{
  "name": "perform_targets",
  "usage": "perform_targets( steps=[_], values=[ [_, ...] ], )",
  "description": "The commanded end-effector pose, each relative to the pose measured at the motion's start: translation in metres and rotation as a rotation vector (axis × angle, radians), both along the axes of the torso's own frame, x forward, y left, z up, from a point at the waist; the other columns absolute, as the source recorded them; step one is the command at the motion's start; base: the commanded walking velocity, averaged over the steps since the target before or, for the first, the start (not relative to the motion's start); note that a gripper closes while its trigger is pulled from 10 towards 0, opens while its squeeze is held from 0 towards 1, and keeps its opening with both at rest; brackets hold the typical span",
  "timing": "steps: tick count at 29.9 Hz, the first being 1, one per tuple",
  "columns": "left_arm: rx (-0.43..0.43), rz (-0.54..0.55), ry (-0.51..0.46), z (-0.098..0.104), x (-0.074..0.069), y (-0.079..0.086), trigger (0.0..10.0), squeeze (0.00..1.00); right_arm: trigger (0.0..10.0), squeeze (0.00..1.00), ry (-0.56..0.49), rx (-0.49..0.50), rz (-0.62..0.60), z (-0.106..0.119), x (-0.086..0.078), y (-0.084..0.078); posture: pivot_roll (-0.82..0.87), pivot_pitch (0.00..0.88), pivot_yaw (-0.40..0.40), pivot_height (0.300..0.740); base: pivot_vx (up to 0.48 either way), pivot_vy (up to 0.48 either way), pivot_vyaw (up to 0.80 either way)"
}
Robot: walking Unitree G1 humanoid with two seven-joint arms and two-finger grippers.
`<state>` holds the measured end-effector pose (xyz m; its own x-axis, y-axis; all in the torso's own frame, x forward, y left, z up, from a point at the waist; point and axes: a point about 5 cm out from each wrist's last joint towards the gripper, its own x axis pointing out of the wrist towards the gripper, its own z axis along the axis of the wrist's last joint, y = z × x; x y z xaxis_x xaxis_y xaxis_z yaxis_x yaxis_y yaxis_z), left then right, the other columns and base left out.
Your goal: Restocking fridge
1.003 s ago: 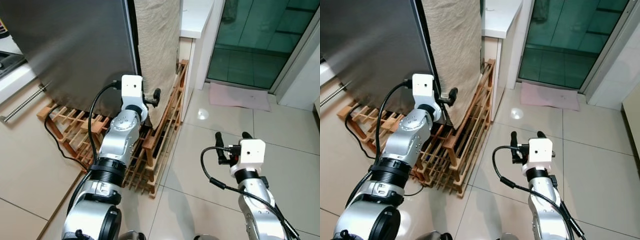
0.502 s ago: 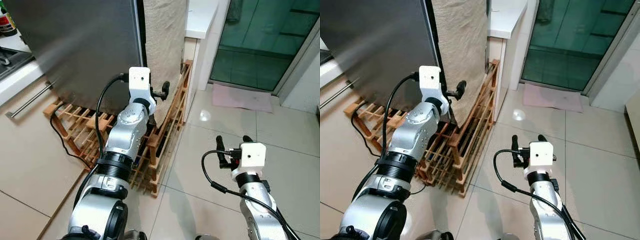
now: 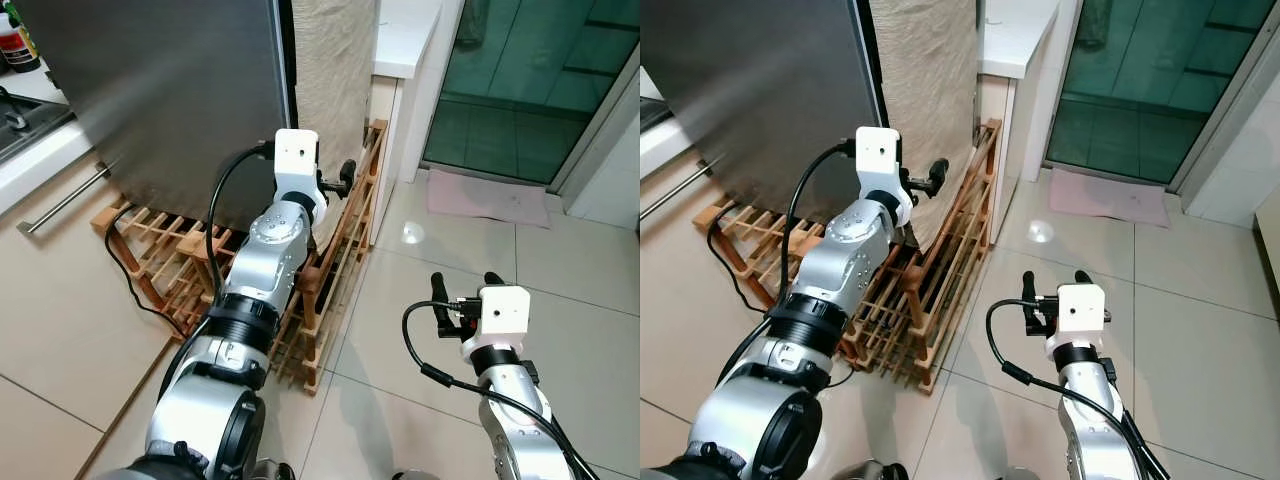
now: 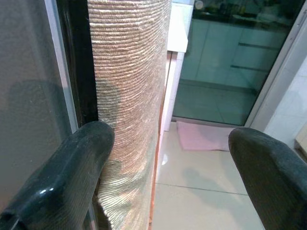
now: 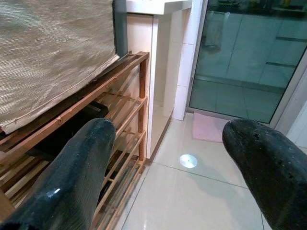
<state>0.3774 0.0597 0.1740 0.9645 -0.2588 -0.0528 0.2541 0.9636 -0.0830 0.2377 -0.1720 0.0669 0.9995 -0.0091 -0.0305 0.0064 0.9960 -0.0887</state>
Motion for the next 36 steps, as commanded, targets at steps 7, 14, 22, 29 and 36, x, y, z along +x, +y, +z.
perform_targets(
  steps=[7, 14, 22, 29, 36],
  values=[
    [0.024, 0.010, -0.040, 0.012, 0.004, 0.006, 10.0, 0.00, 10.0, 0.00, -0.007, -0.002, -0.006, 0.002, -0.001, 0.001, -0.16, 0.000, 0.069, 0.740, 0.000, 0.000, 0.00],
    [0.021, -0.110, -0.084, -0.002, -0.018, 0.031, 10.0, 0.00, 10.0, 0.00, -0.038, 0.004, -0.015, 0.012, 0.002, -0.001, -0.14, 0.000, 0.077, 0.740, 0.000, 0.000, 0.00],
    [0.088, -0.073, -0.128, -0.031, -0.057, 0.091, 10.0, 0.00, 10.0, 0.00, -0.125, -0.001, -0.026, 0.033, -0.004, -0.004, -0.10, 0.000, 0.061, 0.740, 0.000, 0.000, 0.00],
    [0.090, 0.033, -0.160, -0.039, -0.111, 0.105, 10.0, 0.00, 10.0, 0.00, -0.206, -0.014, -0.045, 0.051, -0.018, -0.009, -0.10, 0.000, 0.059, 0.740, 0.000, 0.000, 0.00],
    [0.024, 0.097, -0.120, -0.037, -0.102, 0.096, 10.0, 0.00, 10.0, 0.00, -0.172, -0.031, -0.066, 0.046, -0.005, -0.015, -0.10, 0.000, 0.041, 0.740, 0.000, -0.137, 0.17]
  ],
)
